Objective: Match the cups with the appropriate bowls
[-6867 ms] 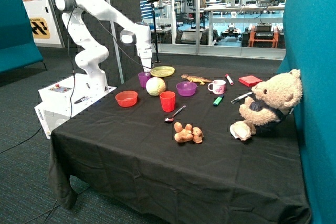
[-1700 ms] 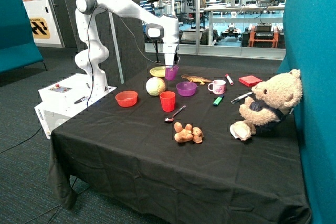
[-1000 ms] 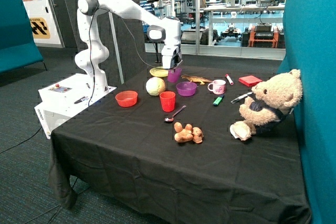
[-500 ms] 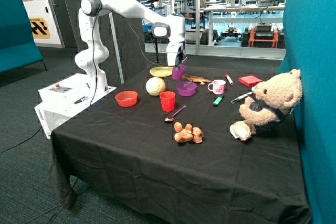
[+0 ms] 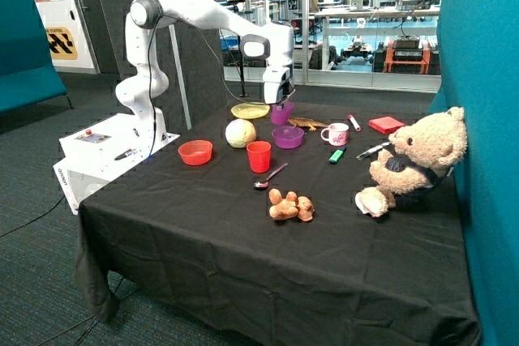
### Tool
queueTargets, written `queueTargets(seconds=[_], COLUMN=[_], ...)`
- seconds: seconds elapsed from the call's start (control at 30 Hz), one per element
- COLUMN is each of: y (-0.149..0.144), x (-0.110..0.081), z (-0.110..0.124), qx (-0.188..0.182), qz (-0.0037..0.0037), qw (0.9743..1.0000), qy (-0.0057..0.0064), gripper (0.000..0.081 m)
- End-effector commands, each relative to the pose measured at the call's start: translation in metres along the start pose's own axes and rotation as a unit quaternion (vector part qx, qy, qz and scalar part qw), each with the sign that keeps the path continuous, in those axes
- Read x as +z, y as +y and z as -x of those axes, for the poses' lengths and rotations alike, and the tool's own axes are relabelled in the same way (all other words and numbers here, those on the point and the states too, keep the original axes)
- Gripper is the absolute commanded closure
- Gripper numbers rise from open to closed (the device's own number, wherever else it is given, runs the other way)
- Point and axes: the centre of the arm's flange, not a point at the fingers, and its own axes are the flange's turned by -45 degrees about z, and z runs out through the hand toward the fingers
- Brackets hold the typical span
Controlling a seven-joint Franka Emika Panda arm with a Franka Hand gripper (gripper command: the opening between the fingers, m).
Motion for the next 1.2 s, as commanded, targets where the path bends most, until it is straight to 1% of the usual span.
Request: queueTargets(seconds=[0.0,0.17,0.37,0.53,0.73,0.87,0.9,1.0,1.07,1.17], y=[0.020,0.032,0.045,0.049,0.042,0.034,0.031,0.024,0.021,0.015], x=[0.009,0.011,0.009,0.009,0.014,0.023,0.026,0.033,0.035,0.035], z=[-0.008,-0.011,-0.016,-0.019,-0.019,-0.018,-0.019,-0.023,-0.025,-0.032], qx=[0.014,0.019,0.024,0.021,0.011,0.000,-0.012,-0.022,-0.018,-0.025], qz=[-0.00151,-0.00151,-0.00152,-0.00151,-0.00151,-0.00151,-0.00150,-0.00149,-0.00150,-0.00149], qw=[0.9999,0.9998,0.9997,0.9998,0.9999,1.0000,0.9999,0.9998,0.9998,0.9997], qy=[0.0004,0.0004,0.0004,0.0004,0.0004,0.0005,0.0005,0.0005,0.0005,0.0005], gripper=[0.0808,0.0808,0.0808,0.0808,0.0808,0.0808,0.0808,0.0808,0.0808,0.0808])
